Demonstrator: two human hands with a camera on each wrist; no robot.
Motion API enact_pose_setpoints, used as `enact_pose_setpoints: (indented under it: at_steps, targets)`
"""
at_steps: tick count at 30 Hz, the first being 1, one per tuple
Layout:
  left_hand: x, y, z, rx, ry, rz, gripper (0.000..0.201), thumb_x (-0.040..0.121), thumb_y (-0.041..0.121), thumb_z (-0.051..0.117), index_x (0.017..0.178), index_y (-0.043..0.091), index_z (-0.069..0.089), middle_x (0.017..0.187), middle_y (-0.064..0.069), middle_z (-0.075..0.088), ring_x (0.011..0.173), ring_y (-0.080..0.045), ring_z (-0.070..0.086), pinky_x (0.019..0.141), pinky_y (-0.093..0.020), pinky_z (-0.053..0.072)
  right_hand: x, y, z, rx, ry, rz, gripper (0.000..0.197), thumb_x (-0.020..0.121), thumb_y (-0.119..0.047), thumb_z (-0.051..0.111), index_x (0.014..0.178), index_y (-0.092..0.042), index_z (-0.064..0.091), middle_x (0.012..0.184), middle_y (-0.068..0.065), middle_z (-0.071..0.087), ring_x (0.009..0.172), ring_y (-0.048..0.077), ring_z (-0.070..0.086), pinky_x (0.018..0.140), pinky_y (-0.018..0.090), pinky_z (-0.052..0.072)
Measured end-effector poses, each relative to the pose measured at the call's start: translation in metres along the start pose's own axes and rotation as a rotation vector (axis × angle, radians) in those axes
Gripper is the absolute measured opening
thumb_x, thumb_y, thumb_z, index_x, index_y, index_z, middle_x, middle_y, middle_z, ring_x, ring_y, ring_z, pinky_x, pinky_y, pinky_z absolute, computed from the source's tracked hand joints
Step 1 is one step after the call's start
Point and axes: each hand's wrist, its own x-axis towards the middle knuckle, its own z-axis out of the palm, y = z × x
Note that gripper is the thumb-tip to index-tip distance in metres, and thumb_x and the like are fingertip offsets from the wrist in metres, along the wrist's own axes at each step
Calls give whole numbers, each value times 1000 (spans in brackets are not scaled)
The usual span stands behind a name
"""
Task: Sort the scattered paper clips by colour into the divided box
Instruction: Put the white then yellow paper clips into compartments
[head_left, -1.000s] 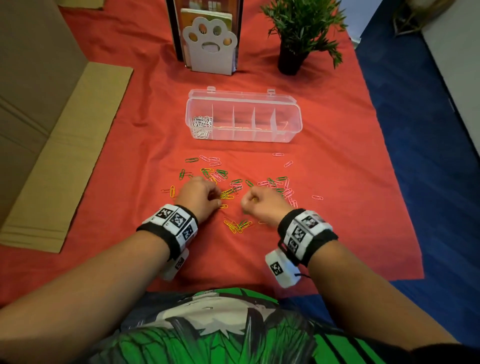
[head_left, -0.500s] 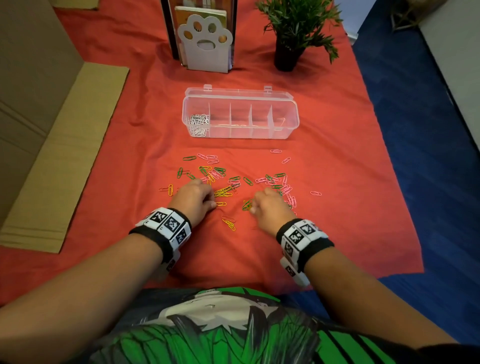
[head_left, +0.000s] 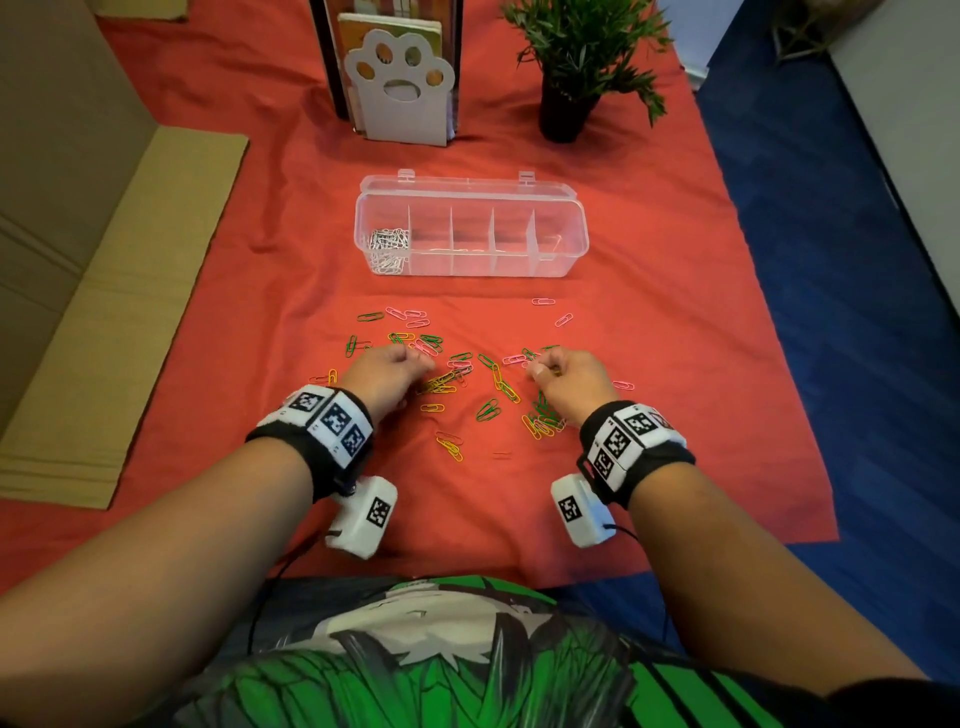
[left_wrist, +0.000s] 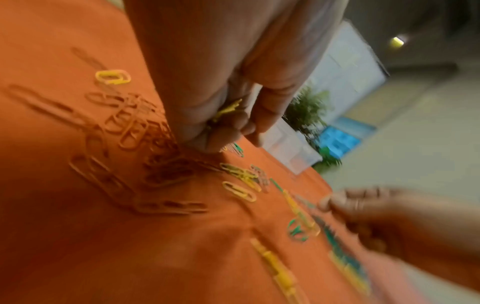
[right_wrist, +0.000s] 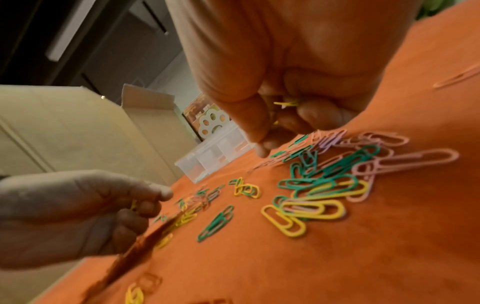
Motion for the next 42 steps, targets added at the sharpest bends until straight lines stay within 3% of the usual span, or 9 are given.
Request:
enact_pose_setpoints:
  at_steps: [3, 5, 12, 18, 22, 25, 28, 35, 42]
  targets:
    - [1, -4, 2, 508, 92, 248, 5, 80, 20, 65, 80, 21, 70, 73, -2, 56, 71, -18, 51, 72, -29, 43, -2, -2, 0, -159, 42, -45, 16, 88, -21, 56, 86, -9, 66, 87, 12, 66, 84, 26, 61, 75, 29, 44]
    - [1, -6, 5, 682, 121, 360, 17, 79, 22, 66, 95, 18, 72, 87, -8, 57, 85, -22, 54, 79, -28, 41, -4, -6, 4, -236, 51, -121, 13, 86, -21, 58, 81, -10, 64, 97, 15, 64, 93, 29, 60, 79, 29, 43]
    - [4, -17, 12, 783, 57, 441, 15, 79, 16, 63, 92, 10, 66, 96, -13, 57, 93, -30, 57, 81, -33, 43, -10, -11, 19, -358, -6, -229, 15, 84, -11, 54, 92, -2, 63, 105, 18, 55, 99, 33, 56, 85, 32, 43]
    - [4, -12, 4, 431, 30, 294, 7, 84, 11, 59, 82, 17, 57, 67, 3, 53, 65, -16, 49, 62, -22, 37, -5, -14, -4, -232, 93, -145, 18, 87, -14, 53, 96, -6, 67, 104, 17, 59, 98, 31, 57, 82, 29, 38]
    - [-2, -2, -1, -196, -77, -3, 25, 84, 1, 48, 68, 21, 49, 58, 1, 45, 47, -9, 38, 39, -17, 29, -1, -20, 4, -65, -33, -39, 19, 91, -12, 43, 86, -16, 61, 92, 11, 64, 86, 26, 58, 76, 31, 45]
    - [-8, 3, -12, -583, -226, -197, 16, 70, 7, 36, 67, 18, 47, 58, -1, 47, 46, -11, 35, 44, -17, 29, 3, -23, 11, 91, -98, 41, 33, 85, 0, 37, 67, -25, 49, 68, -4, 53, 61, 10, 45, 56, 22, 35]
    - [-9, 3, -23, -778, -313, -242, 10, 58, 20, 41, 63, 15, 48, 58, -2, 46, 48, -14, 38, 51, -20, 34, 5, -30, 13, 61, -154, 87, 28, 83, 1, 40, 69, -21, 51, 65, -5, 49, 60, 12, 44, 55, 21, 32]
    - [-2, -1, -26, -790, -246, -330, 38, 94, 40, 41, 62, 20, 46, 41, 8, 37, 42, -7, 47, 48, -18, 48, 2, -45, 20, 297, -205, 154, 28, 92, -5, 30, 72, -21, 42, 63, -1, 41, 41, 12, 42, 31, 10, 28]
    - [4, -7, -25, -632, -50, -172, 16, 92, 13, 50, 78, 19, 50, 67, 3, 41, 35, 0, 40, 37, -12, 41, -4, -64, 45, -234, -207, -269, 14, 85, -16, 54, 92, -14, 66, 80, 0, 58, 88, 23, 56, 78, 26, 43]
